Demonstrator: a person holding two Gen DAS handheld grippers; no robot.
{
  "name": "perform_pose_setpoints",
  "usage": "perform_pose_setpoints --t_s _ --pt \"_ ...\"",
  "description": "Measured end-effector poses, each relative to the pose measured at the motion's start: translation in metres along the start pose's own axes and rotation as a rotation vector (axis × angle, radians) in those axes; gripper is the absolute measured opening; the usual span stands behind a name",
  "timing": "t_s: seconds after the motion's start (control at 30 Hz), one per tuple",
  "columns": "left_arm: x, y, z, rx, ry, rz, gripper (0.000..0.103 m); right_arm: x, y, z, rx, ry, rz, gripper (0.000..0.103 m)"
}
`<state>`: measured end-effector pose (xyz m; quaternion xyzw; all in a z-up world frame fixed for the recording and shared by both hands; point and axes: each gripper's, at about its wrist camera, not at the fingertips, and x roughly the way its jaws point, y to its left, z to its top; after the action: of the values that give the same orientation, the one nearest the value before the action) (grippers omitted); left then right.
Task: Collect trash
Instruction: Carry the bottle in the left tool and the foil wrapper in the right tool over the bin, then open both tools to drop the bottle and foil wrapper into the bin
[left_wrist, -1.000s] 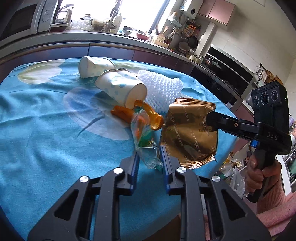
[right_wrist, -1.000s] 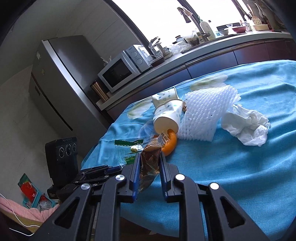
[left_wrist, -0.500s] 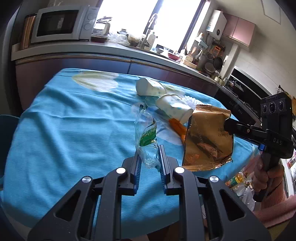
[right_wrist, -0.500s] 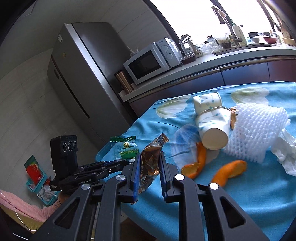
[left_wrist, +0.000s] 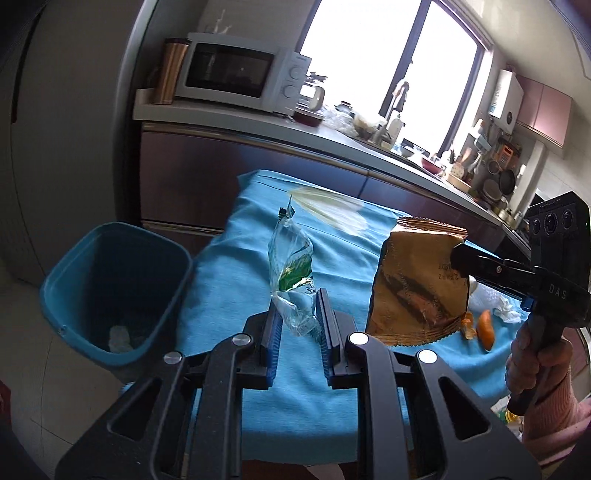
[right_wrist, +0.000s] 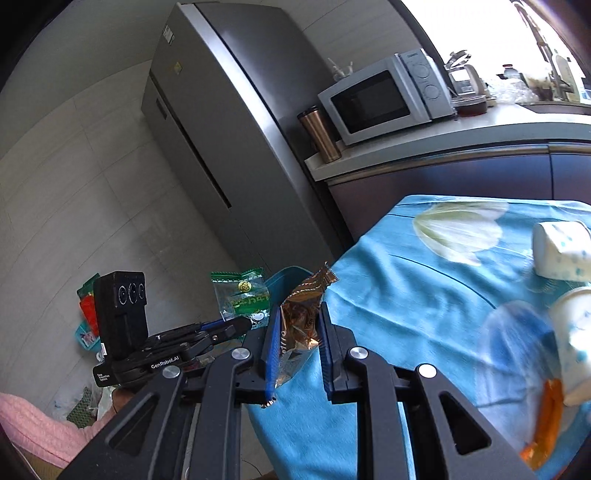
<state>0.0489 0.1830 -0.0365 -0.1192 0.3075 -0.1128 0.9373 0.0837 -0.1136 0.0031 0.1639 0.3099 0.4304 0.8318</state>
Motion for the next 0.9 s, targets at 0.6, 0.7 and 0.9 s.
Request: perform_pose_setpoints --t_s 0.6,0.7,0.9 --pt "0.006 0.133 0.012 -0.142 0.025 0.265 0.019 0.164 0.029 0.04 -0.016 0.171 0.072 0.018" --pt "0.015 0.14 0.007 -0.161 0.048 0.284 0.02 0.184 0.031 0.04 -0.006 0.208 0.065 0.018" --pt "0.033 0.159 0.003 -0.195 0.083 0.305 0.02 0.223 0.034 0.036 -0.004 0.278 0.031 0.018"
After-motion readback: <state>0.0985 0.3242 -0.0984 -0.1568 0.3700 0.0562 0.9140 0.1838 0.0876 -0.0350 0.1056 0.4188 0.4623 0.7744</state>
